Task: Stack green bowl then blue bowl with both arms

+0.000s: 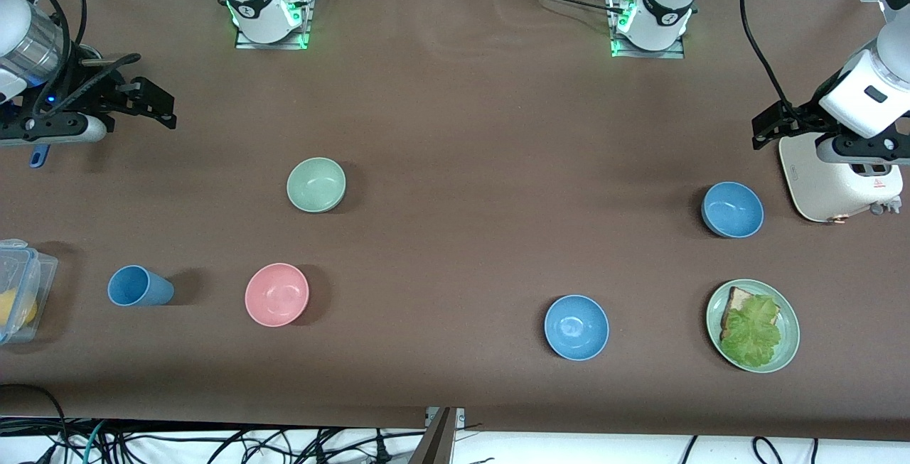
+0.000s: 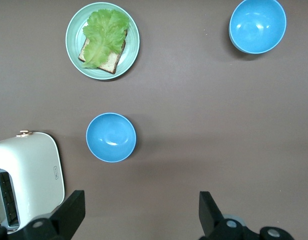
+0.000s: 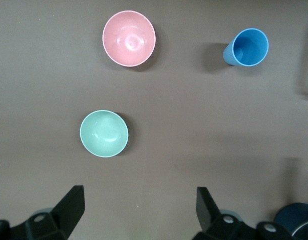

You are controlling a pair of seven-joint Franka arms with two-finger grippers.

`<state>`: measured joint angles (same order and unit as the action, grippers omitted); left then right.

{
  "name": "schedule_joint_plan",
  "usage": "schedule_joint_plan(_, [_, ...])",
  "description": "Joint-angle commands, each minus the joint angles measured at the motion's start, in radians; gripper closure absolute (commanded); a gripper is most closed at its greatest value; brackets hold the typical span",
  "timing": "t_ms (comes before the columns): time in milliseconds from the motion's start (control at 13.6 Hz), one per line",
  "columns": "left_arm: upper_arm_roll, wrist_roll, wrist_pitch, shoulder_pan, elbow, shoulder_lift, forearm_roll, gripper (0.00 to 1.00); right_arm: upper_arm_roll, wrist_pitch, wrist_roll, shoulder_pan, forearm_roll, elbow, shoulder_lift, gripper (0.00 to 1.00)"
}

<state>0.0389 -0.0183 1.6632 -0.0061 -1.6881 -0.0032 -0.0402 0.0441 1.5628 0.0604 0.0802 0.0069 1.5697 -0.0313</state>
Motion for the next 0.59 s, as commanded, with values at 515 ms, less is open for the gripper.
schedule_joint_plan(515, [0.009,0.006,-0.023,-0.005,0.041,0.017,-0.004,0.00,0.011,-0.003,-0.011,-0.020,-0.008,-0.023,-0.016,0.01])
